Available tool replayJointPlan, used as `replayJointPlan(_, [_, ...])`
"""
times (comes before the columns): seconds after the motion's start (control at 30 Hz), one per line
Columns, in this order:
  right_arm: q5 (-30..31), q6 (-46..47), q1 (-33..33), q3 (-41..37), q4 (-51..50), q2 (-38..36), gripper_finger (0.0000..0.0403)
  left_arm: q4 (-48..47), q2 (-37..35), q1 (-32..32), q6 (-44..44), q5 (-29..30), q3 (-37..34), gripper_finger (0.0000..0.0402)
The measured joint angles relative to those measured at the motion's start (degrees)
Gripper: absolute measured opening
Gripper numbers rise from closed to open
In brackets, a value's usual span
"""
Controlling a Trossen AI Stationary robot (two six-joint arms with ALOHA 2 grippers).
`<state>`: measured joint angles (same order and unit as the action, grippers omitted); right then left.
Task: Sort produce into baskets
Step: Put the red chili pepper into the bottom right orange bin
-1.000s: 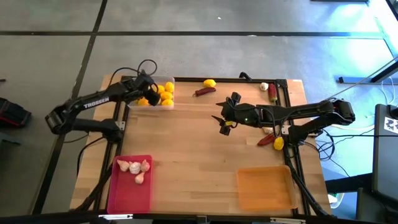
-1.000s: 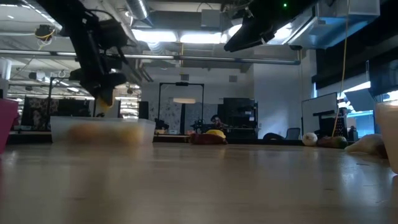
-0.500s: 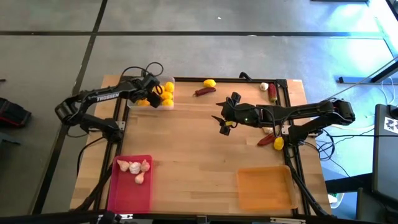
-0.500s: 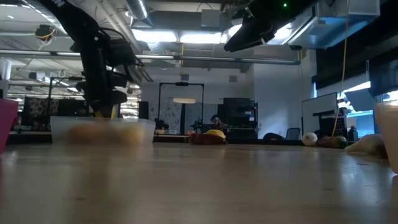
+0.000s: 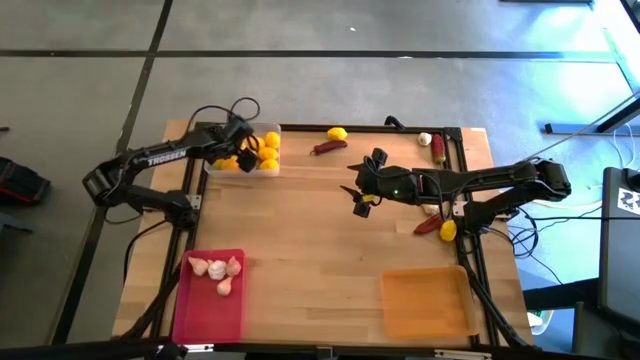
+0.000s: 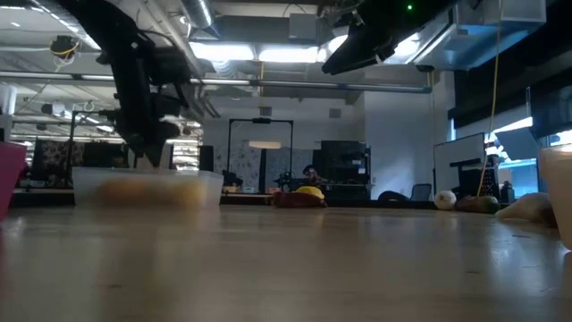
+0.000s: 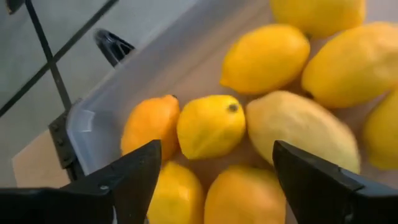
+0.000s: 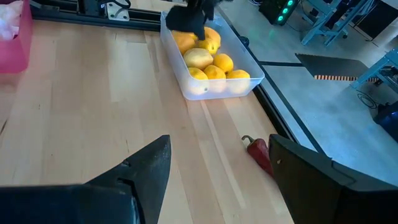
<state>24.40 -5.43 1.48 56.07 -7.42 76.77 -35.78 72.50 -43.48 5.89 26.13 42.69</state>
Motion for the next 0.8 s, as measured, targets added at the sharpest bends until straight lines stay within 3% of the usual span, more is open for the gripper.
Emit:
replayJointPlan(0.23, [0.00, -0.01, 0.00, 0.00, 0.00, 0.00, 0.0260, 0.93, -9.31, 2.55, -0.37, -0.95, 0.46, 0.0306])
replayJointPlan(0.4, [0.00, 0.00, 0.00, 0.00, 0.39, 0.00, 0.0260, 5.00, -14.79, 7.35, -1.68, -9.74, -0.53, 0.0306])
replayJointPlan(0.63, [0.00, 0.00, 0.00, 0.00, 0.43, 0.00, 0.0260, 15.05, -17.02, 15.65, -1.94, -16.28, -4.29, 0.0306])
replayJointPlan(0.8, [-0.02, 0.00, 0.00, 0.00, 0.47, 0.00, 0.0260, 24.16, -16.64, 20.80, -0.85, -17.39, -8.53, 0.0306])
